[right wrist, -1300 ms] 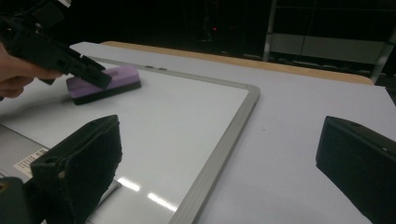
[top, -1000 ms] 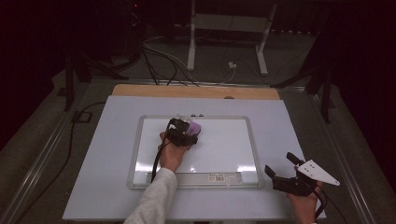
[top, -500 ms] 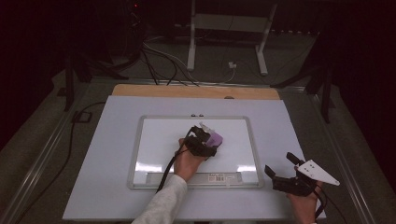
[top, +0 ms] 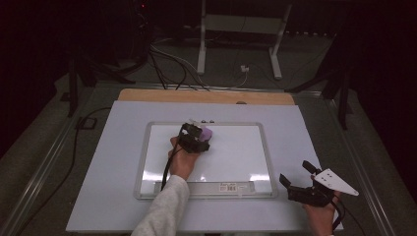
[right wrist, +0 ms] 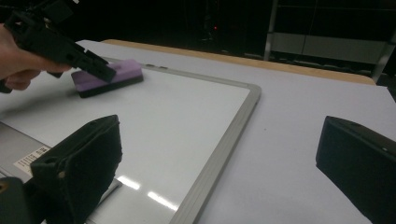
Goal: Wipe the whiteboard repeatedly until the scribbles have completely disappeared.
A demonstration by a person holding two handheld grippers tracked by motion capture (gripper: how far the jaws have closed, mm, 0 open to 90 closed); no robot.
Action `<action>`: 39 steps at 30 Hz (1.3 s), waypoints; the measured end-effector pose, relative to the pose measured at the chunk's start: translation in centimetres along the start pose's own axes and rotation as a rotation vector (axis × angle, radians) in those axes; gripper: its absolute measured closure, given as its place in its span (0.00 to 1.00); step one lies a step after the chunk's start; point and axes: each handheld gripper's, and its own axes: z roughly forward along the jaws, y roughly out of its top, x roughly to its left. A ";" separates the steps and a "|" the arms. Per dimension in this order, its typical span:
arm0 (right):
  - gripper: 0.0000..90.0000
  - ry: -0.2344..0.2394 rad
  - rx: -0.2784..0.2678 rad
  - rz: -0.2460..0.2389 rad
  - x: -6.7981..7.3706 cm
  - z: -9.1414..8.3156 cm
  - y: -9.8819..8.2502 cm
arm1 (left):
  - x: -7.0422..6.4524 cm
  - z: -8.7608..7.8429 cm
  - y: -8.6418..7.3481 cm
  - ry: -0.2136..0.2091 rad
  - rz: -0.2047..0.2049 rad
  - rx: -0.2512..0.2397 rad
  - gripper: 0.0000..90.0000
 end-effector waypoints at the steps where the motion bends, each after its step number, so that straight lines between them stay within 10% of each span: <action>1: 0.01 0.000 0.000 0.000 0.0 0.0 0.0 | 0.4 0.0 0.0 -0.003 -0.017 0.001 0.47; 7: 0.01 0.002 0.003 -0.002 0.1 0.1 0.0 | -0.3 0.0 0.0 -0.019 -0.010 0.005 0.47; 19: 0.01 -0.001 0.007 0.003 0.1 0.2 0.0 | -5.8 -1.1 -1.3 -0.133 0.106 -0.005 0.47; 39: 0.01 -0.007 0.005 -0.003 0.0 0.0 0.0 | 0.0 -1.0 -1.1 0.024 -0.045 -0.007 0.47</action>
